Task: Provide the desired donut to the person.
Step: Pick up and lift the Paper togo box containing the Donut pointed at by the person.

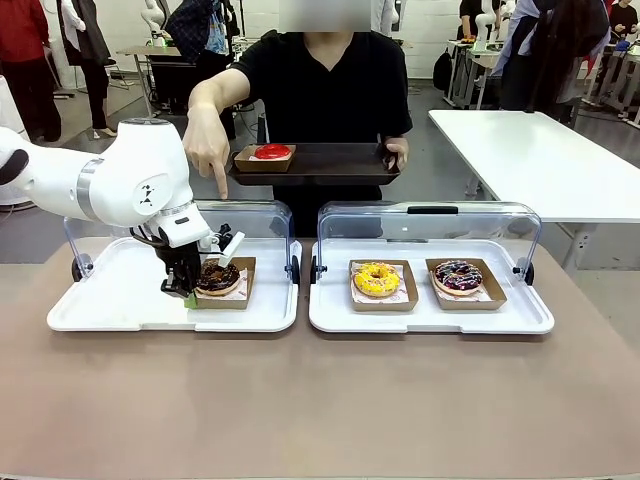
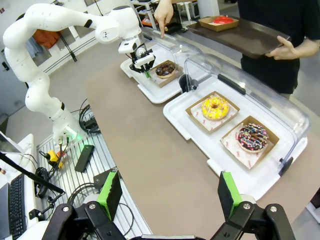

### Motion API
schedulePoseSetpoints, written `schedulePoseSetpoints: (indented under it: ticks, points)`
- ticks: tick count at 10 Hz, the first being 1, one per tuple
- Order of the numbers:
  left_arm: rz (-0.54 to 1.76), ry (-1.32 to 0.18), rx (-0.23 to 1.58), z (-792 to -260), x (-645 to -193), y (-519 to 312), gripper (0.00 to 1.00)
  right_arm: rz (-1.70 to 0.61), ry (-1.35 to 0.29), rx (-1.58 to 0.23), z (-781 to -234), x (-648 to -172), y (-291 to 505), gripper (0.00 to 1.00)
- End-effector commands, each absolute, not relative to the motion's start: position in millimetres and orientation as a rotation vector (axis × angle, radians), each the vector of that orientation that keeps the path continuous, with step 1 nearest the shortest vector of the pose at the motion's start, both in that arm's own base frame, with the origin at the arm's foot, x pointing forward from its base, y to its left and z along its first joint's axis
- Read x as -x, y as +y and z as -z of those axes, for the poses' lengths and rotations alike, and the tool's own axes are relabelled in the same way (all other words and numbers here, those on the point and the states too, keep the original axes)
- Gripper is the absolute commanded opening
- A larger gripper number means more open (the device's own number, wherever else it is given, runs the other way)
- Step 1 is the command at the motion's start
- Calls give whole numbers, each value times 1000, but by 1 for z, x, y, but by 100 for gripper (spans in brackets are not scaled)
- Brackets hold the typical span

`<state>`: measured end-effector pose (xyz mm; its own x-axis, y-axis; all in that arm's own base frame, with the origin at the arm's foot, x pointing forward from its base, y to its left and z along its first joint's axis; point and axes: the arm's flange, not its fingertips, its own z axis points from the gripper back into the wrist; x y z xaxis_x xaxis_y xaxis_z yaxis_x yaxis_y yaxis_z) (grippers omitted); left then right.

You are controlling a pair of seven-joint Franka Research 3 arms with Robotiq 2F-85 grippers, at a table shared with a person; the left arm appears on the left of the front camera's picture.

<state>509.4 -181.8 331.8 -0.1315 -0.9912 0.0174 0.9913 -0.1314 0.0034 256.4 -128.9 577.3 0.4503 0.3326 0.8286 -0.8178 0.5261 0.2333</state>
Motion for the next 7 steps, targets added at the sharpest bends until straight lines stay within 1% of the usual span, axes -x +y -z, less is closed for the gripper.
schedulePoseSetpoints:
  ticks: [1, 3, 4, 7]
  points:
    - [1724, 63, -7, -339, -501, -184, 0, -791, -817, -705, -577, -257, -130, 100]
    - [1774, 100, 9, -372, -469, -188, 0, -791, -817, -705, -577, -257, -130, 100]
    - [1791, 111, 2, -399, -446, -191, 0, -791, -817, -705, -577, -257, -130, 100]
    - [1822, 90, -52, -470, -377, -203, 0, -791, -817, -705, -577, -257, -130, 100]
